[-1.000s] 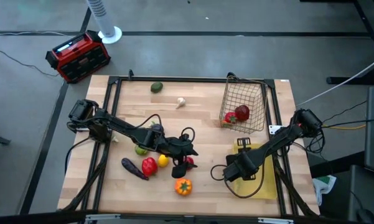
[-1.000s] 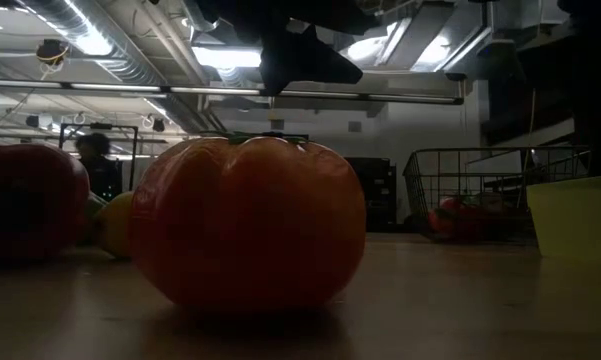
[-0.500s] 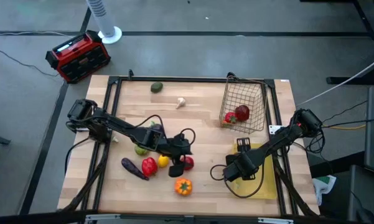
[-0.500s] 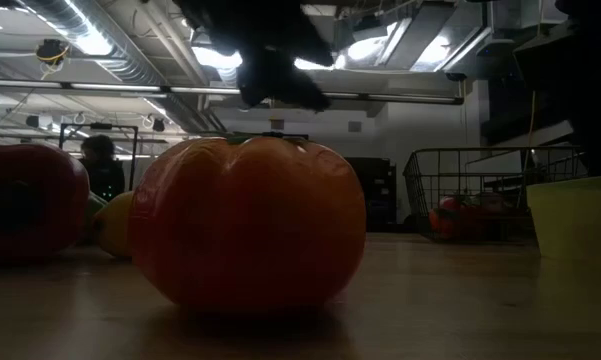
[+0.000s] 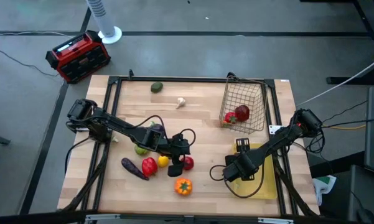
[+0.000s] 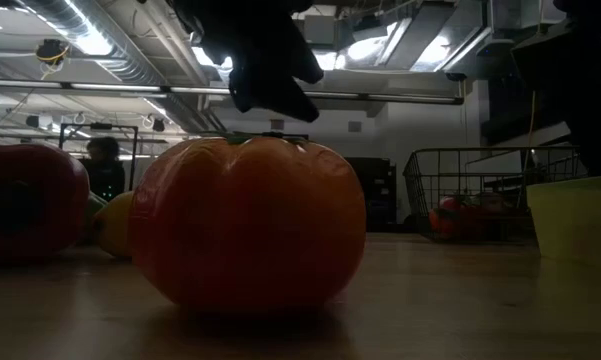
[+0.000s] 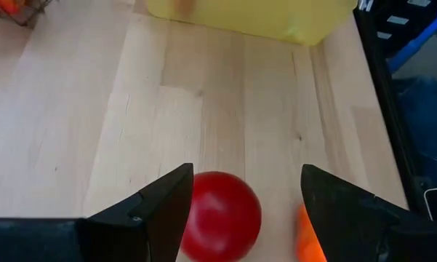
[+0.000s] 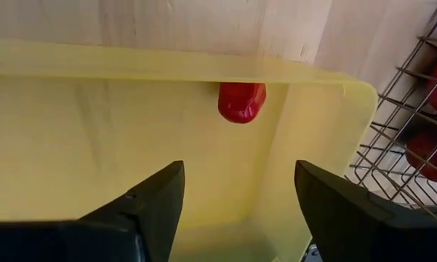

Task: Sort produce into baskets
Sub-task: Put the bottom yellow lemon into the wire basket

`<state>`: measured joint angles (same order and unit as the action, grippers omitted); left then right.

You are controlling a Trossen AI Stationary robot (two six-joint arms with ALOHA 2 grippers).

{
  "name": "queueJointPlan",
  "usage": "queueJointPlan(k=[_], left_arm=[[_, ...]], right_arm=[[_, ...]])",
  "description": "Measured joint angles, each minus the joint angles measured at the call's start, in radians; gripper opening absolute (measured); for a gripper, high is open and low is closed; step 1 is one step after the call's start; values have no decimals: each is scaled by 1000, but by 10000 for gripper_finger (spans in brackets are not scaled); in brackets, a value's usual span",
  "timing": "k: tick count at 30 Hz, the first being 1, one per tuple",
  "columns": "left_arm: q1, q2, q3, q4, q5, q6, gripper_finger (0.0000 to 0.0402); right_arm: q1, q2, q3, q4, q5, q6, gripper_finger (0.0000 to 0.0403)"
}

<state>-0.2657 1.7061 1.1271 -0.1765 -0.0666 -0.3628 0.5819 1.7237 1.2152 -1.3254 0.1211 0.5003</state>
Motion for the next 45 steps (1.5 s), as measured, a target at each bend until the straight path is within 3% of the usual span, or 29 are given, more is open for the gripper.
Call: queueJointPlan(k=[4, 12, 21, 24, 29, 38, 45], left_arm=[[0, 0, 0, 0, 0, 76, 249], [13, 0, 0, 8, -8, 49, 253], [25, 0, 0, 0, 6, 89, 350], [31, -25, 2, -71, 30, 110, 373], [47, -97, 58, -358, 32, 91, 386], [30, -180, 84, -624, 33, -111, 382], [12, -177, 32, -704, 29, -565, 382]], right_arm=[[0, 0, 0, 0, 0, 0, 257], [0, 0, 0, 0, 0, 0, 257], [0, 0, 0, 0, 1, 0, 257], [0, 0, 0, 0, 1, 0, 257], [0, 0, 0, 1, 1, 0, 257], [0, 0, 0, 27, 1, 0, 257], [0, 0, 0, 27, 1, 0, 257]])
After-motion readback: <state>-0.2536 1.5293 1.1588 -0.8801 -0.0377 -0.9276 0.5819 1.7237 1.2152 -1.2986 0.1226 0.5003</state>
